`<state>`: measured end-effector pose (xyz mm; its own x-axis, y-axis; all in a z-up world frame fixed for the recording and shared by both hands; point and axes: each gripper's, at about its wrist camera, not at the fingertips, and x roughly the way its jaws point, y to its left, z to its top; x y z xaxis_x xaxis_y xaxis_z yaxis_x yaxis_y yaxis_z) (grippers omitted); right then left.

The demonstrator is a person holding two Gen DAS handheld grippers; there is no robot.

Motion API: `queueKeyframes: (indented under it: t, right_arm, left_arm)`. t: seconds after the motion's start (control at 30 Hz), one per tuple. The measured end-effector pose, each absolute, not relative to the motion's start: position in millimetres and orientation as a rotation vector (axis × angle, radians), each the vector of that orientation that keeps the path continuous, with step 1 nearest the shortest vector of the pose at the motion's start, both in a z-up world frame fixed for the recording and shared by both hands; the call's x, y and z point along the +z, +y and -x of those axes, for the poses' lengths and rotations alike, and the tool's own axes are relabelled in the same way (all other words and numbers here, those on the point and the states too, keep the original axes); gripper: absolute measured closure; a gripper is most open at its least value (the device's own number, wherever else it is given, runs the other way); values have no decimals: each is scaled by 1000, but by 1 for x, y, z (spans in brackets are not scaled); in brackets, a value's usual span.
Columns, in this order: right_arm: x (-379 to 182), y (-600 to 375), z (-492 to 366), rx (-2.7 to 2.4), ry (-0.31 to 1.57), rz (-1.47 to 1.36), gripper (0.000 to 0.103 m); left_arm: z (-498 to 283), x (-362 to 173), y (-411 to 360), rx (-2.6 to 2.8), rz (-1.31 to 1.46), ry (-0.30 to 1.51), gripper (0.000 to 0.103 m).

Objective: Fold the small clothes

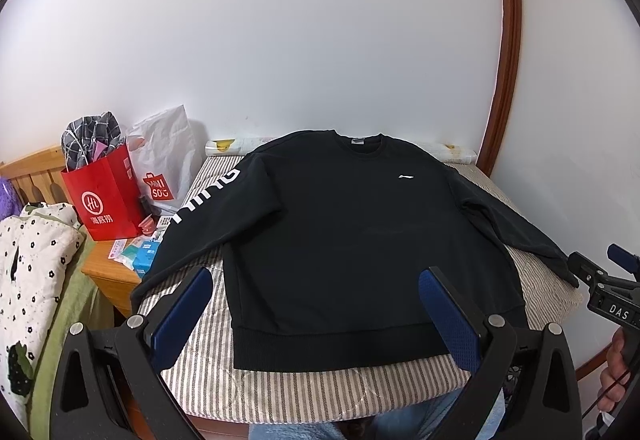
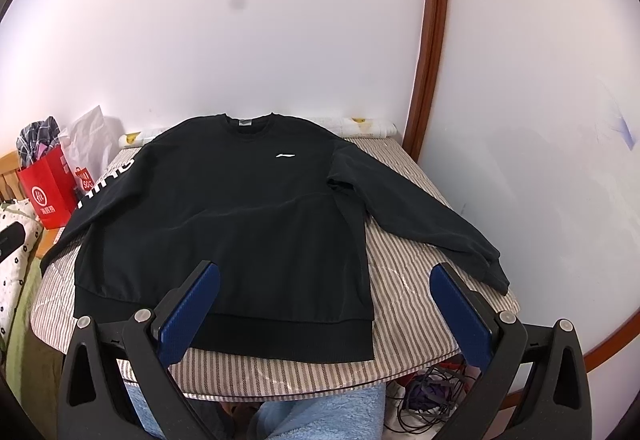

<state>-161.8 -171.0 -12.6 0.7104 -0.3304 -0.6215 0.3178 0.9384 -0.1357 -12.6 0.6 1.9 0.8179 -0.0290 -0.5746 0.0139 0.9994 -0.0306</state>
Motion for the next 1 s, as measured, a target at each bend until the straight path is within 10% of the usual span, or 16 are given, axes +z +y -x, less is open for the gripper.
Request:
queueKeyframes:
  t: [1.0]
  right_arm:
    - [-16, -163, 156, -331, 706, 4, 0]
  left_arm:
    - [2, -11, 8, -2, 15, 621, 0]
